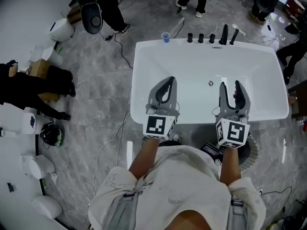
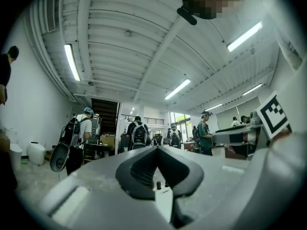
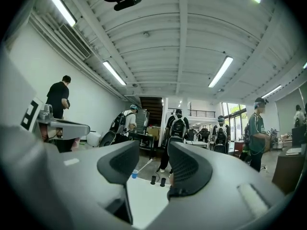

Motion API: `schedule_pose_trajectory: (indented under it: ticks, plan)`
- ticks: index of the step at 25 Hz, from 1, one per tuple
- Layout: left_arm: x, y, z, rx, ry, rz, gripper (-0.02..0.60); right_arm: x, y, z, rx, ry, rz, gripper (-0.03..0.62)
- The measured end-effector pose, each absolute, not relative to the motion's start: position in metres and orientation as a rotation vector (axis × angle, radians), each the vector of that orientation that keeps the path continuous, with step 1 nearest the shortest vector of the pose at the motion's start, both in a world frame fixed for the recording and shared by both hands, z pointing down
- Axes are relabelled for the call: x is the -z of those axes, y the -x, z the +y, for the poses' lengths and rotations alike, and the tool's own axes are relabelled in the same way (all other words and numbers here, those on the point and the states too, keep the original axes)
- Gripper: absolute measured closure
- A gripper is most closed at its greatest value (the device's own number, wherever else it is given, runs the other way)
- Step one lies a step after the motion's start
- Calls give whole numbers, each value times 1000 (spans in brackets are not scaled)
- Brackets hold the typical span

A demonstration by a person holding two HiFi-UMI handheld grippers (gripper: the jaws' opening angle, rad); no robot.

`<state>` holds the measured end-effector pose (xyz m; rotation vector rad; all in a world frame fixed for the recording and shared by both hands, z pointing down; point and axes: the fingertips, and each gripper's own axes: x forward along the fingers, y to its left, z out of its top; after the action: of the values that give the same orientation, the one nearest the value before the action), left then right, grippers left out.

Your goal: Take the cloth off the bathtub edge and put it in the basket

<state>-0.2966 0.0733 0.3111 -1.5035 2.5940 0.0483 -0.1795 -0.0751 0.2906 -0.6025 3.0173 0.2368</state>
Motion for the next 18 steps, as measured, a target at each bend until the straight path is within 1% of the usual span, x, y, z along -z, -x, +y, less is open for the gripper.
schedule_pose_trajectory:
  ticks: [7, 13, 18]
  plan:
    - [-308, 302, 74, -61, 1528, 2591, 584, -288, 189, -66, -302, 607, 3019, 428]
    - [-307, 299, 66, -70, 1556, 2575, 584, -287, 189, -65, -366, 626, 3020, 508]
    - [-306, 296, 58, -74, 1575, 2561, 584, -289, 189, -64, -385, 625, 3030, 538]
